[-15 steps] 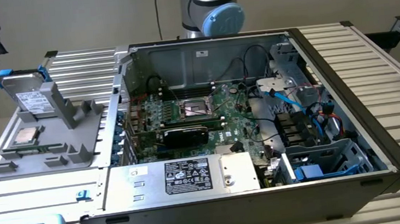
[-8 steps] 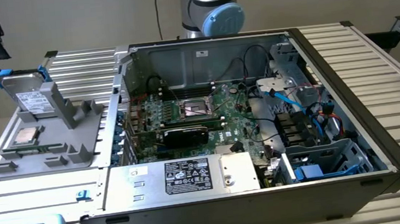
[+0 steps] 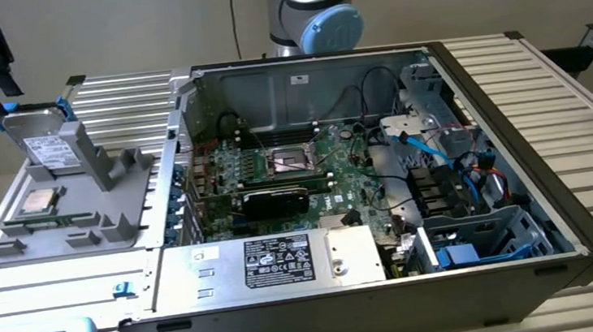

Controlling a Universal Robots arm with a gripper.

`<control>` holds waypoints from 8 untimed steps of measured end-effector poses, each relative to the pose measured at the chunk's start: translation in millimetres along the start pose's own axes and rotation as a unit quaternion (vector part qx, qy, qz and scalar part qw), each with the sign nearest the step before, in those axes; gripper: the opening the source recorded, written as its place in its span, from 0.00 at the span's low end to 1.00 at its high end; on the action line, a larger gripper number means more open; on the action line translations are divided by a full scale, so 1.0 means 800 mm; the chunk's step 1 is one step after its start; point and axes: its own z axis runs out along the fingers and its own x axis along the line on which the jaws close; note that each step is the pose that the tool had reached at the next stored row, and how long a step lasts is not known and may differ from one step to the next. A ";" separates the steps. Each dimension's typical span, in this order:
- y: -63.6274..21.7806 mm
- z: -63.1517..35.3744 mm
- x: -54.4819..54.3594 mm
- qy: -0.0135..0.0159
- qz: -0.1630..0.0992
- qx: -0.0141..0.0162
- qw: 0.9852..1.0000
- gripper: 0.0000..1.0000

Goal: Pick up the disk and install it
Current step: 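Pick up the disk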

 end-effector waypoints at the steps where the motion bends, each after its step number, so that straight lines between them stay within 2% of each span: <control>1: 0.000 0.002 0.000 0.000 0.001 0.000 1.000 0.60; 8: 0.002 0.018 -0.003 0.000 0.004 0.000 1.000 0.60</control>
